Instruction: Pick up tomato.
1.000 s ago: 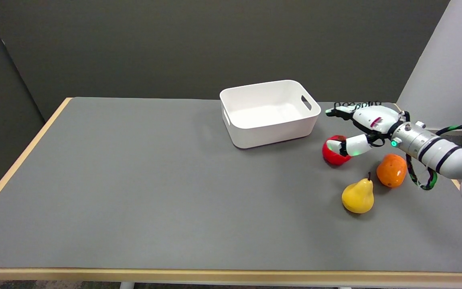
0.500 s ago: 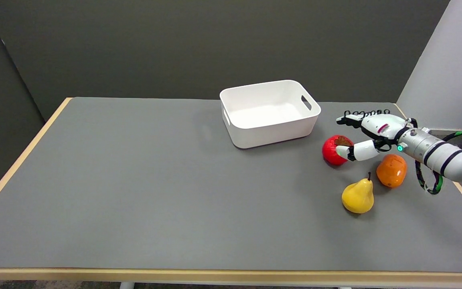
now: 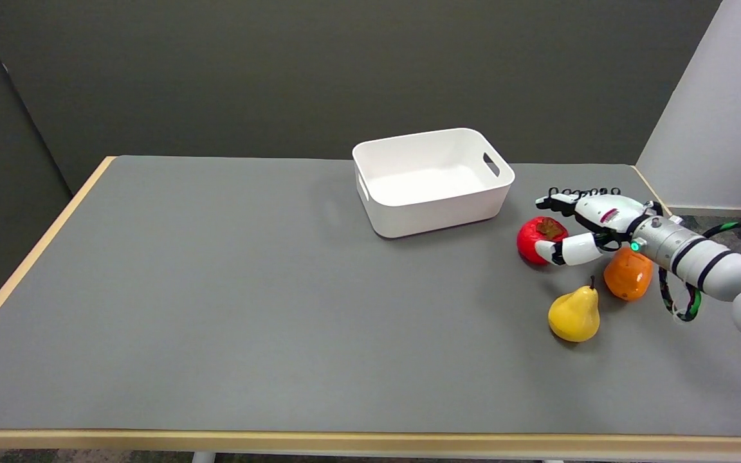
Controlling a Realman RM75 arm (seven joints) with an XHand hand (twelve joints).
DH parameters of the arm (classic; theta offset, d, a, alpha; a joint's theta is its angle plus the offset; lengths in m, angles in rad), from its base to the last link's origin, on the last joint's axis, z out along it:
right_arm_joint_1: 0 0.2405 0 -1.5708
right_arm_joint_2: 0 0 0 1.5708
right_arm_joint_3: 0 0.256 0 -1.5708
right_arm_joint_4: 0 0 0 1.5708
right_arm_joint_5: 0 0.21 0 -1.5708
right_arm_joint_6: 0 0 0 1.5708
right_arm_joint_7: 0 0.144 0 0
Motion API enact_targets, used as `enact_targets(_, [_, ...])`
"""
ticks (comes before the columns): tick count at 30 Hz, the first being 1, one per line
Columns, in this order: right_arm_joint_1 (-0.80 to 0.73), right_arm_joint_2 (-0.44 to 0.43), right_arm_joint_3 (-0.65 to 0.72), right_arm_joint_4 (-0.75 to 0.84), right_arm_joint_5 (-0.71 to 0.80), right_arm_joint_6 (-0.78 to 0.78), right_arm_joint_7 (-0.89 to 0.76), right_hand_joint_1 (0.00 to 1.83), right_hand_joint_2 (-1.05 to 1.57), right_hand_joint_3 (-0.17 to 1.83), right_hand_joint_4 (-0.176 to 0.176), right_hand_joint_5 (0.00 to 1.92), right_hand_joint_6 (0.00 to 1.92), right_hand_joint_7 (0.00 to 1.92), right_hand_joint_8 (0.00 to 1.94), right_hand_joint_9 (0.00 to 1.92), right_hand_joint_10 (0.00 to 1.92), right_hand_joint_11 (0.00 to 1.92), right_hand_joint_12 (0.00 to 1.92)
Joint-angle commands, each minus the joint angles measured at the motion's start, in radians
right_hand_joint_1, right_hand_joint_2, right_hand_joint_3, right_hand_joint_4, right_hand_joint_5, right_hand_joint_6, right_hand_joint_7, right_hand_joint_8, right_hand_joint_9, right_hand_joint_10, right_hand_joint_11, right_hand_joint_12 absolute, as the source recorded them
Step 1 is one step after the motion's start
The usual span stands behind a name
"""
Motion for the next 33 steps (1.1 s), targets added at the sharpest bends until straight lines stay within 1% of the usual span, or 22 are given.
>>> enact_targets(1, [0.021,-0.046,-0.001,-0.022,0.000,-0.012,0.004,0.26,0.57,0.94,0.073,0.13,0.37,0.25,0.31,0.24,0.68,0.18,1.29])
enact_targets(9, [0.022,-0.047,-0.015,-0.037,0.002,-0.025,0.004,0.26,0.57,0.94,0.073,0.13,0.37,0.26,0.31,0.25,0.68,0.18,1.29])
enact_targets(16, [0.032,-0.085,-0.016,-0.029,0.000,-0.052,-0.003,0.26,0.57,0.94,0.073,0.13,0.37,0.25,0.31,0.25,0.68,0.18,1.29])
enact_targets(22, [0.037,-0.092,-0.024,-0.030,0.006,-0.062,-0.003,0.28,0.58,0.94,0.072,0.13,0.37,0.25,0.31,0.24,0.68,0.18,1.29])
enact_targets(24, [0.039,-0.092,-0.025,-0.031,0.007,-0.062,-0.003,0.33,0.59,0.93,0.072,0.13,0.37,0.25,0.31,0.24,0.68,0.18,1.29])
enact_targets(26, [0.039,-0.092,-0.026,-0.032,0.007,-0.062,-0.003,0.38,0.63,0.89,0.073,0.14,0.35,0.26,0.30,0.24,0.67,0.19,1.27])
enact_targets(28, [0.039,-0.093,-0.027,-0.032,0.006,-0.062,-0.003,0.48,0.65,0.90,0.072,0.15,0.36,0.26,0.30,0.24,0.67,0.19,1.27])
enact_targets(30, [0.039,-0.093,-0.027,-0.034,0.001,-0.059,-0.003,0.53,0.65,0.90,0.071,0.15,0.36,0.26,0.30,0.24,0.68,0.19,1.27])
enact_targets(33, [0.039,-0.093,-0.027,-0.034,-0.001,-0.055,-0.003,0.64,0.64,0.96,0.068,0.15,0.39,0.26,0.31,0.25,0.69,0.19,1.30])
